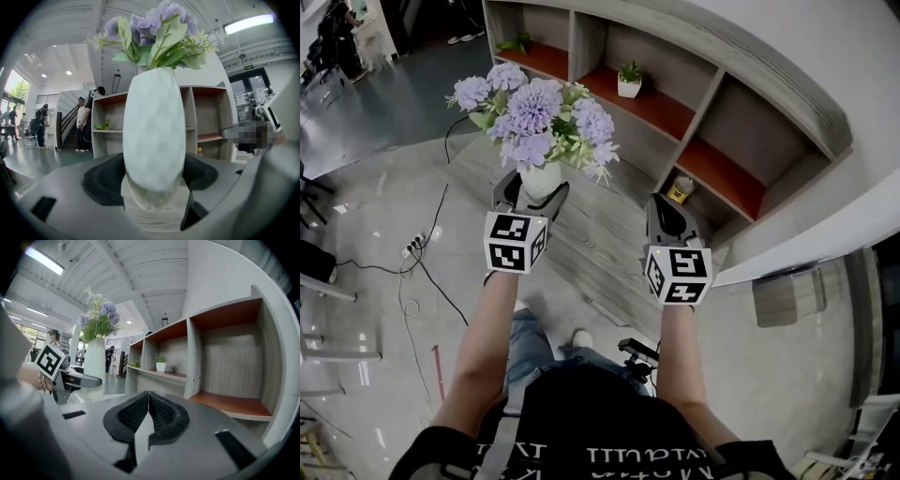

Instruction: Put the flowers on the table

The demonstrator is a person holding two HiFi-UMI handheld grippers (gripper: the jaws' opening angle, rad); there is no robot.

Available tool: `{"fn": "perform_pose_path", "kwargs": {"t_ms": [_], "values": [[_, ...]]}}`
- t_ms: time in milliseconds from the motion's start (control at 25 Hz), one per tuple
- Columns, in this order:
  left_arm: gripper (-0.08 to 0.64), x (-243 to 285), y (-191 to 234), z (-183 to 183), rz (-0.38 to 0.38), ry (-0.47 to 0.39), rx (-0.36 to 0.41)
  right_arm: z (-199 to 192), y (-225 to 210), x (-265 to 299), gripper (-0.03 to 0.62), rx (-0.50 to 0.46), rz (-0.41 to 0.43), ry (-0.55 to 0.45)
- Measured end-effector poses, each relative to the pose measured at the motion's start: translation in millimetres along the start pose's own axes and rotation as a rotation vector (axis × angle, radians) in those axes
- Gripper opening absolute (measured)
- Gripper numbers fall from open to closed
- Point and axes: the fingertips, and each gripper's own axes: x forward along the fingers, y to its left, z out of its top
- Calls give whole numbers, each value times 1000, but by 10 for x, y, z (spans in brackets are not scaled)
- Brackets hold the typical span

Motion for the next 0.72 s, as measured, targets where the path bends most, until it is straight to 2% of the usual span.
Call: {"fn": "perform_pose_path", "kwargs": {"t_ms": [120,240,400,440,520,560,640,720], "values": [[373,17,-55,-44,12,-19,-28,65,-97,-6,17,-39,5,-7],[373,98,143,59,82,-61,16,222,-131,299,17,-55,49,-83],[374,62,-195,103,94,-19,-3,277,-330,109,17,-47,82,-52],[373,-10,-232,135,136,-11,-14,345,-333,116,17,-53,129,-54],[373,-280,-202,179,273,6,-38,498,-270,170,17,-71,247,-68],[373,-366,-216,217,315,10,-41,559,-273,159,17,-78,278,-73],[373,-392,-300,314,325,6,-38,636,-356,76,17,-80,275,-79],[373,-372,-336,362,299,-2,-37,665,-396,12,17,-75,244,-79]]}}
